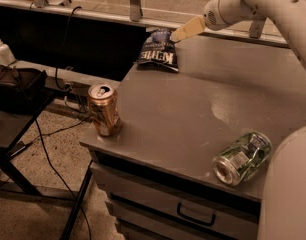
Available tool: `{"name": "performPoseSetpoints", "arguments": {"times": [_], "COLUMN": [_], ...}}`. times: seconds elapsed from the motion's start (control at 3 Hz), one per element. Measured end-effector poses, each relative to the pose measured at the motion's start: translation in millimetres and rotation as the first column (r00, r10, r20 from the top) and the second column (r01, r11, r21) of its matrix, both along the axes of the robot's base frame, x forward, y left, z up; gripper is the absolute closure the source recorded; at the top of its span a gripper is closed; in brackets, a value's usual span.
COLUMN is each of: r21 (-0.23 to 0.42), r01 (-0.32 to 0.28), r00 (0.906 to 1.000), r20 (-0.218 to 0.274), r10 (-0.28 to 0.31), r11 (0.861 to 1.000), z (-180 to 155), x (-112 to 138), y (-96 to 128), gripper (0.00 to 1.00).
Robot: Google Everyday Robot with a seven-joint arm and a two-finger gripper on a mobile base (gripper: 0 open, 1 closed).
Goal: Move blue chip bag near orange can
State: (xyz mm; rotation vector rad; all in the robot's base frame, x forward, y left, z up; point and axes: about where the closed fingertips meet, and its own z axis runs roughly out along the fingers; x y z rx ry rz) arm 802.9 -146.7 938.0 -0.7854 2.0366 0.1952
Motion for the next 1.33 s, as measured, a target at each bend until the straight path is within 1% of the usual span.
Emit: {"name": "performPoseSetpoints", "arguments": {"times": [0.33,0.67,1.0,1.33], "r21": [0.044,0.055,0.029,0.011], "r01": [-0.029,-0.053,-0.088,-0.119], "r00": [0.9991,0.9966,0.9917,0.9856], "r20": [-0.029,-0.060,-0.092,-0.120], "r10": [0.030,0.057,0.090,0.120], "r11": [0.999,0.997,0.996,0.993], "z": [-24.8,-49.9,-67.6,-80.1], "x": [11.5,18.2,16.6,11.2], "y": [23.9,41.7,59.0,72.4], "gripper": [0.00,0.00,0.13,0.36]}}
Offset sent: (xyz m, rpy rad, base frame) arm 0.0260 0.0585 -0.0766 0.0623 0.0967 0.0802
